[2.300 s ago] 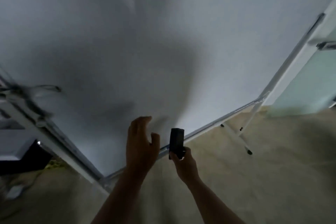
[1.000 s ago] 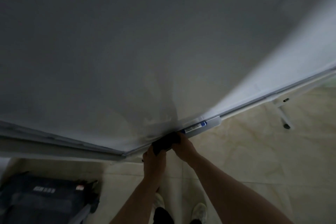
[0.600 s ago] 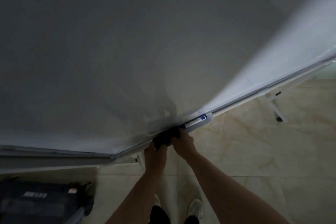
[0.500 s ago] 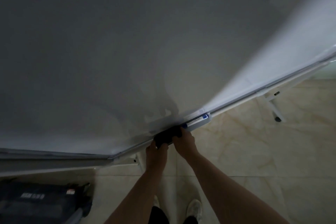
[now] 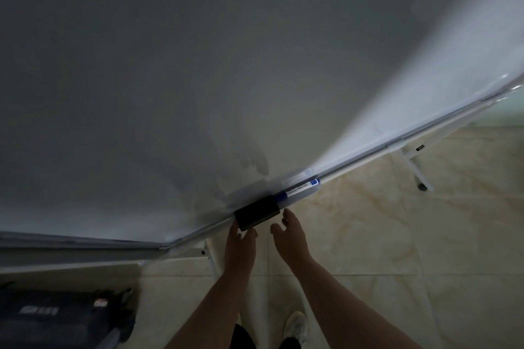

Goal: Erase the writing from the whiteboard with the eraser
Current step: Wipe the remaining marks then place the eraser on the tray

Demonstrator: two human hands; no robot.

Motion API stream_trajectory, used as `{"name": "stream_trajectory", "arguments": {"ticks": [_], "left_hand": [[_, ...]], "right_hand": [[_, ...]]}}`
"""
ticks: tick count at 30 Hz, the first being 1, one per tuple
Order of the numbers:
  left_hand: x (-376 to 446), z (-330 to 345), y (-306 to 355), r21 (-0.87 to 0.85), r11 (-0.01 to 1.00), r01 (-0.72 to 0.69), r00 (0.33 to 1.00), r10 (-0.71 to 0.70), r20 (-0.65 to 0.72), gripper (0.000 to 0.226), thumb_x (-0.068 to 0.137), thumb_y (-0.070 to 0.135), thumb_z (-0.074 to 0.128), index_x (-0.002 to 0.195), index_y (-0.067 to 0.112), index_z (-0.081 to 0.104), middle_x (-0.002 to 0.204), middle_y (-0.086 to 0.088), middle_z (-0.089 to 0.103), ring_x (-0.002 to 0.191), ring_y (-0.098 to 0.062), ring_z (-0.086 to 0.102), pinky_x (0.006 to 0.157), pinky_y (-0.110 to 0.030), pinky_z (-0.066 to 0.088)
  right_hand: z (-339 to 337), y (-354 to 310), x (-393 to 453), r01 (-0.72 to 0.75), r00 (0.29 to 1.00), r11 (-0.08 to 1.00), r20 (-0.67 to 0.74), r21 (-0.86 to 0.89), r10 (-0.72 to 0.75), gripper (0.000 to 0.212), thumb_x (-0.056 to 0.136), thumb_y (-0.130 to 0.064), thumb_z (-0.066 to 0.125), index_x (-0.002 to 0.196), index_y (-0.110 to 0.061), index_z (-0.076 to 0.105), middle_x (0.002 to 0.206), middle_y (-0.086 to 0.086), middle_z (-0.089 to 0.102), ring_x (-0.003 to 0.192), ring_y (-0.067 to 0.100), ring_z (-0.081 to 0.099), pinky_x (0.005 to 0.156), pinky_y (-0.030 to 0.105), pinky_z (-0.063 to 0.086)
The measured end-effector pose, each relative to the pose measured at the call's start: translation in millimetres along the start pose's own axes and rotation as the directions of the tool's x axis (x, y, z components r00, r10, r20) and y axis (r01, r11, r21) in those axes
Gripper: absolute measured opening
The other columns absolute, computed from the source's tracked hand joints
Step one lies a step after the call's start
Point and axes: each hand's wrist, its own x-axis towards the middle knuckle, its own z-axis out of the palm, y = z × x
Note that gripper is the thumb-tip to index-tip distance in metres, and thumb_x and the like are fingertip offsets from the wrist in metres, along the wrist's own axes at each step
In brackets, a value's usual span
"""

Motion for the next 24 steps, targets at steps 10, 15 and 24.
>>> {"name": "stream_trajectory", "arguments": {"ticks": [10, 15, 24], "left_hand": [[-28, -43, -5, -0.098, 0.994, 0.052, 0.979, -0.070, -0.190, 0.029, 0.097, 0.013, 0.042, 0.116, 0.000, 0.060, 0.119, -0.020, 0.061, 0.112, -0.037, 0.056, 0.090, -0.040, 0.046], [-53, -84, 26, -0.273, 0.962, -0.010, 0.842, -0.140, -0.522, 0.047, 0.098, 0.020, 0.035, 0.136, -0.007, 0.039, 0.139, -0.030, 0.040, 0.128, -0.044, 0.039, 0.106, -0.052, 0.034], [-88, -151, 79, -0.402, 0.827, -0.392, 0.648, -0.062, -0.759, 0.053, 0.101, 0.019, 0.040, 0.150, 0.010, 0.023, 0.144, -0.026, 0.037, 0.129, -0.038, 0.041, 0.102, -0.040, 0.033]], "right_hand": [[-35, 5, -43, -0.141, 0.987, 0.963, -0.040, 0.230, 0.155, 0.054, 0.093, -0.010, 0.056, 0.145, -0.010, 0.038, 0.129, 0.016, 0.058, 0.112, 0.028, 0.057, 0.089, 0.034, 0.048], [-73, -14, -58, -0.071, 0.989, 0.952, -0.101, 0.299, 0.106, 0.047, 0.093, -0.007, 0.053, 0.139, -0.008, 0.043, 0.101, 0.008, 0.061, 0.083, 0.019, 0.056, 0.067, 0.028, 0.042], [-92, -25, -74, 0.001, 0.999, 0.924, -0.038, 0.383, 0.014, 0.042, 0.095, -0.012, 0.054, 0.136, -0.011, 0.045, 0.108, 0.013, 0.060, 0.096, 0.027, 0.058, 0.080, 0.036, 0.045]]}}
